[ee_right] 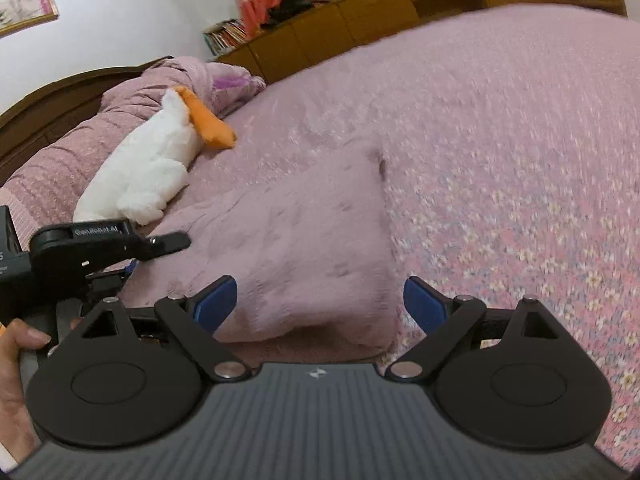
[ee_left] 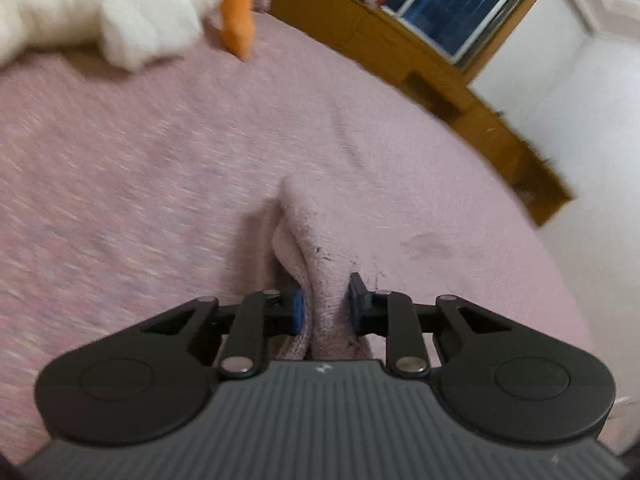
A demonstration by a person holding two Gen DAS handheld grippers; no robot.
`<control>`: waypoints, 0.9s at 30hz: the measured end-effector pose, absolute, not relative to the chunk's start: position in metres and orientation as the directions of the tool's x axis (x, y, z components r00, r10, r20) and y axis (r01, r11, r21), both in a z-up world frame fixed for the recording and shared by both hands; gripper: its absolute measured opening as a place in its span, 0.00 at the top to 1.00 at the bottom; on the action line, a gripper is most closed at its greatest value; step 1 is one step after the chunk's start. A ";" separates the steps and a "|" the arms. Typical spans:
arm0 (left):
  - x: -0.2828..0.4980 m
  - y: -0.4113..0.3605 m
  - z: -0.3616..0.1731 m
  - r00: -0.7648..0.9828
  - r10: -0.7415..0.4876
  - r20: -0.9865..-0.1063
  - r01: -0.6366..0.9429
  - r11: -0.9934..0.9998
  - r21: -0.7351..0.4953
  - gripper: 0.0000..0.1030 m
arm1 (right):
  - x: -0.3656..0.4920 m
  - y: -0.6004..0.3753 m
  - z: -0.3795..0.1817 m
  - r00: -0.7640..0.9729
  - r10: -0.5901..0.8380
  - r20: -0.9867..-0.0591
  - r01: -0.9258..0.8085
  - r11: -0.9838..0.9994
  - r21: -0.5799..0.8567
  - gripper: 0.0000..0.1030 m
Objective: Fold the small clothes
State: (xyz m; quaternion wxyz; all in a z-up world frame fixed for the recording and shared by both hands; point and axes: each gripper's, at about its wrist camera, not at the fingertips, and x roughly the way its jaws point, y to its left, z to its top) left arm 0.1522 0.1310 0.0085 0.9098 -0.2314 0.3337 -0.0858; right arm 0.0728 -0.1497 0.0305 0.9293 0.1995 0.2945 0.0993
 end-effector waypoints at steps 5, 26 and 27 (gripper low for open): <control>0.156 0.132 -0.003 0.719 -0.339 -0.607 0.006 0.876 -0.483 0.72 | 0.074 -0.148 0.030 0.797 0.301 -0.523 -0.063 0.903 0.424 0.08; 0.150 0.123 -0.021 0.636 -0.481 -0.604 0.026 0.795 -0.606 0.26 | 0.168 -0.164 0.010 0.601 0.501 -0.623 0.029 0.765 0.643 0.07; 0.150 0.123 -0.023 0.637 -0.487 -0.598 0.026 0.788 -0.615 0.26 | 0.172 -0.164 0.008 0.601 0.509 -0.616 0.033 0.755 0.655 0.05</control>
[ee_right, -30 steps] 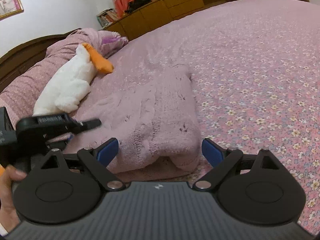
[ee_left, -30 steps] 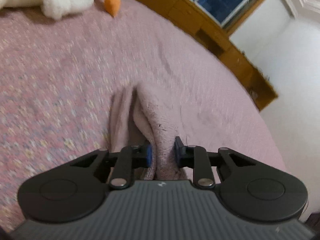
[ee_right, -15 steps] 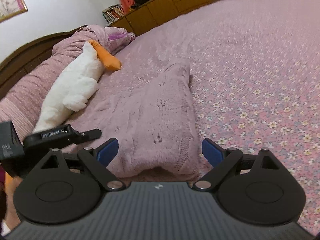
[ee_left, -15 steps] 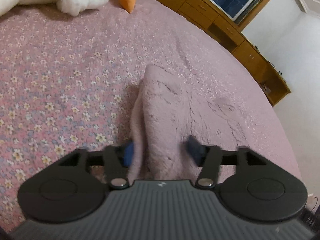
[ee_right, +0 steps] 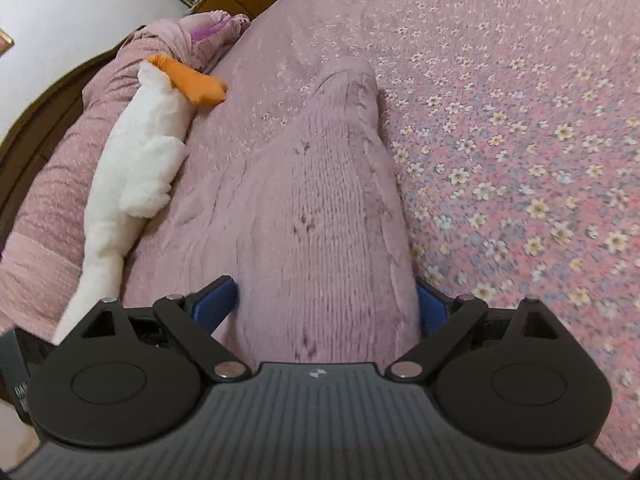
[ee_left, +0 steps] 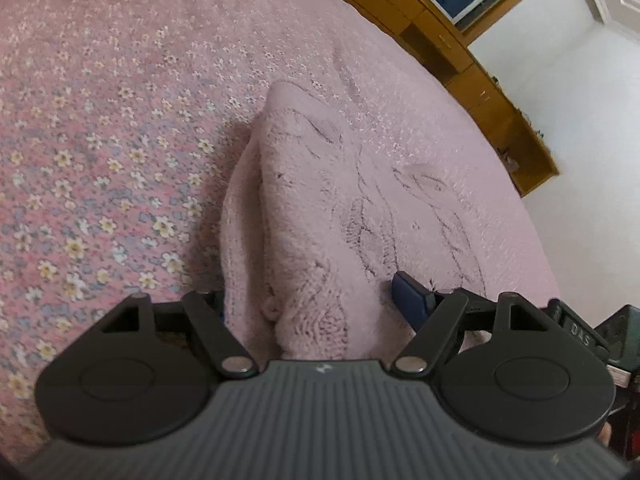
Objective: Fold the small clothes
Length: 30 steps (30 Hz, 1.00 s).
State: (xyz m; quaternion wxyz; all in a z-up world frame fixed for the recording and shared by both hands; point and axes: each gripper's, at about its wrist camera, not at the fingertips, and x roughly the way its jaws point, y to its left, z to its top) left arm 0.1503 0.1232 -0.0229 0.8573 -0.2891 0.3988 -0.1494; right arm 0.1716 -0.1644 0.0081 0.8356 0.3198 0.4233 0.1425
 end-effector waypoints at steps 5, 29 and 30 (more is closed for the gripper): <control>0.154 0.122 -0.025 0.635 -0.513 -0.578 0.047 0.772 -0.634 0.35 | 0.183 -0.159 0.007 0.594 0.527 -0.608 0.003 0.755 0.656 0.13; 0.099 0.038 0.025 0.470 -0.625 -0.624 0.151 0.753 -0.640 0.59 | 0.063 -0.255 0.067 0.648 0.529 -0.548 -0.066 0.756 0.652 0.48; 0.097 0.035 0.023 0.462 -0.623 -0.631 0.156 0.758 -0.634 0.59 | 0.058 -0.261 0.063 0.646 0.525 -0.554 -0.059 0.758 0.650 0.48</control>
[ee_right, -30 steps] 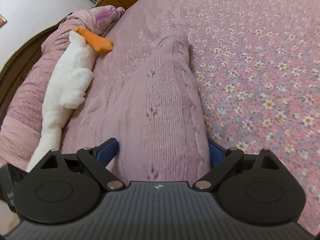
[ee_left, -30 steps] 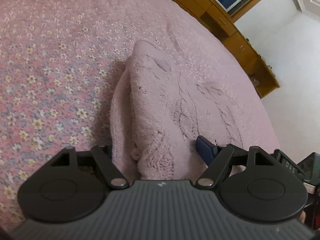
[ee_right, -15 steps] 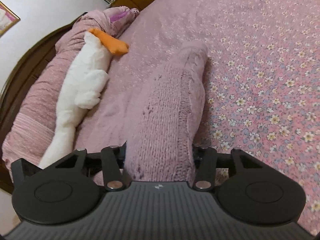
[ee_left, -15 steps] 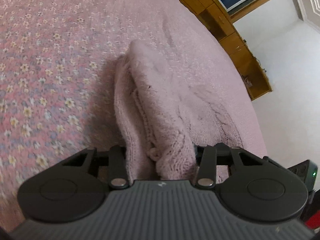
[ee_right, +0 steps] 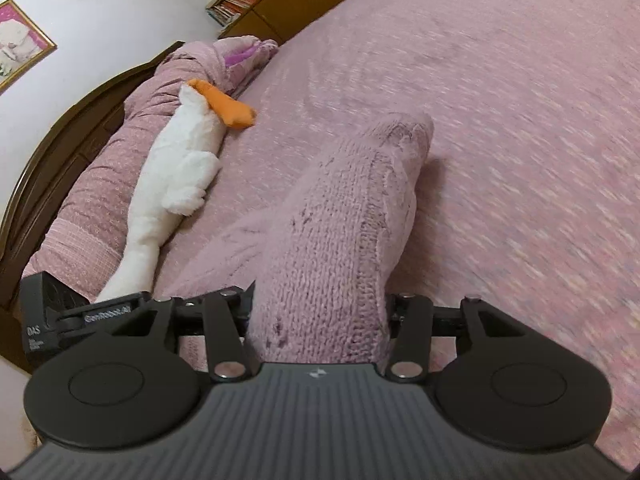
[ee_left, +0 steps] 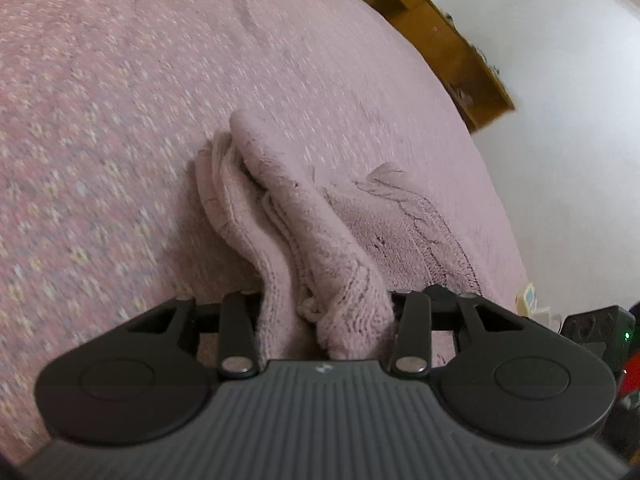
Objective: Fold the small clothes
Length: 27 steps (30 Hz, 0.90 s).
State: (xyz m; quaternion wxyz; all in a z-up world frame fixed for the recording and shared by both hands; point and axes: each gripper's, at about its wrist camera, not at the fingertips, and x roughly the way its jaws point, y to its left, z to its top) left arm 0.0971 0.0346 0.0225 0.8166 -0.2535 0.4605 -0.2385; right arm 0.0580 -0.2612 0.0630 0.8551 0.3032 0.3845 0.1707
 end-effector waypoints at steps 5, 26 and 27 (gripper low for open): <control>0.091 0.023 0.010 0.445 -0.569 -0.691 0.167 0.811 -0.560 0.58 | 0.040 -0.277 0.035 0.625 0.526 -0.577 -0.022 0.750 0.661 0.47; 0.066 0.019 0.021 0.498 -0.418 -0.760 0.138 0.903 -0.406 0.54 | 0.018 -0.269 0.031 0.649 0.450 -0.614 0.023 0.795 0.606 0.30; 0.062 0.019 0.023 0.506 -0.410 -0.759 0.135 0.907 -0.399 0.54 | 0.014 -0.270 0.034 0.653 0.444 -0.614 0.025 0.797 0.604 0.29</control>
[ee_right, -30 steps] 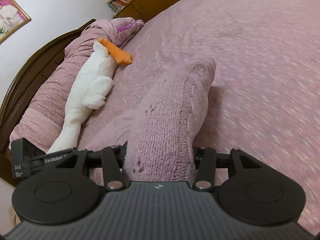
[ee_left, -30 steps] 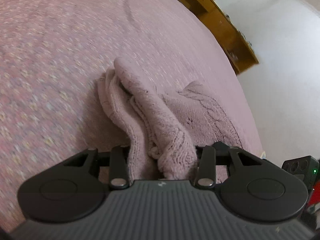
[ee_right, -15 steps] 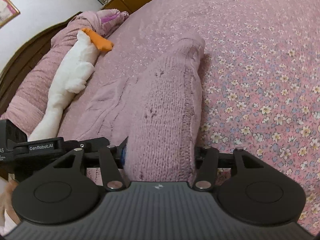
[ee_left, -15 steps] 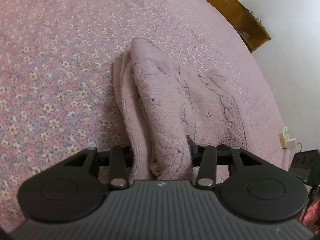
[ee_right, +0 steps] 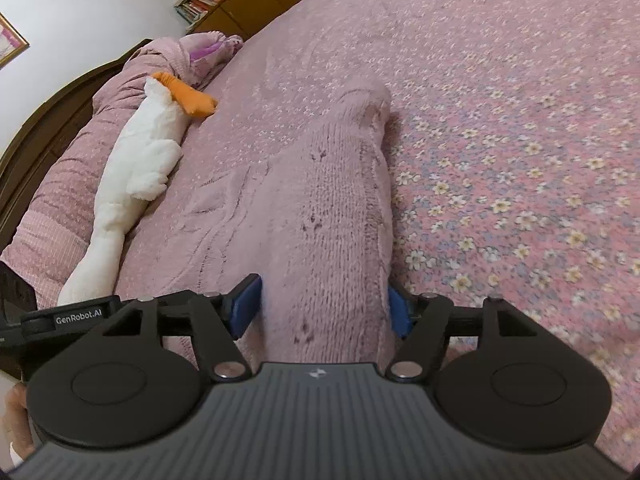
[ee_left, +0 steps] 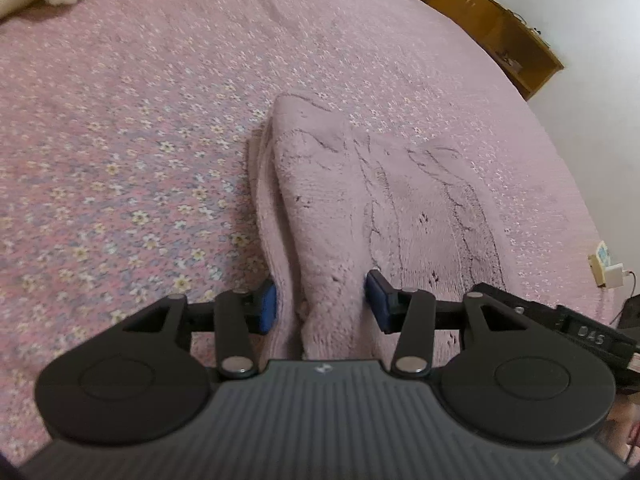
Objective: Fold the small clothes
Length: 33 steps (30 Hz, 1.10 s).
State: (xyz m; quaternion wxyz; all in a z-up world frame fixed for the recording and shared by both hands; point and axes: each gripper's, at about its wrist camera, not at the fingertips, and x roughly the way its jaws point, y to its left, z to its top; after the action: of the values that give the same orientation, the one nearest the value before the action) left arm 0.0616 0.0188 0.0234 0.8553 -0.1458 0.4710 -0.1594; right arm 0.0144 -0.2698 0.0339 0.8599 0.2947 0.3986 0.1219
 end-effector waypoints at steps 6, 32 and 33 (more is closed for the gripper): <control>0.033 0.029 0.043 0.550 -0.359 -0.754 0.111 0.926 -0.359 0.49 | -0.008 -0.276 0.049 0.697 0.400 -0.594 0.025 0.815 0.578 0.17; -0.047 -0.010 0.059 0.669 -0.180 -0.721 0.103 0.983 -0.151 0.34 | -0.098 -0.234 0.083 0.828 0.208 -0.521 -0.091 0.966 0.242 0.00; -0.048 -0.013 0.057 0.671 -0.168 -0.722 0.100 0.986 -0.137 0.34 | -0.099 -0.232 0.081 0.830 0.198 -0.521 -0.090 0.970 0.226 0.00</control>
State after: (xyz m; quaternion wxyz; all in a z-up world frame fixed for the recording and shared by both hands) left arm -0.0480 -0.0126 0.0570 0.9130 -0.0429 0.3989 -0.0734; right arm -0.0994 -0.2320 0.0812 0.9517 0.0962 0.2815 0.0756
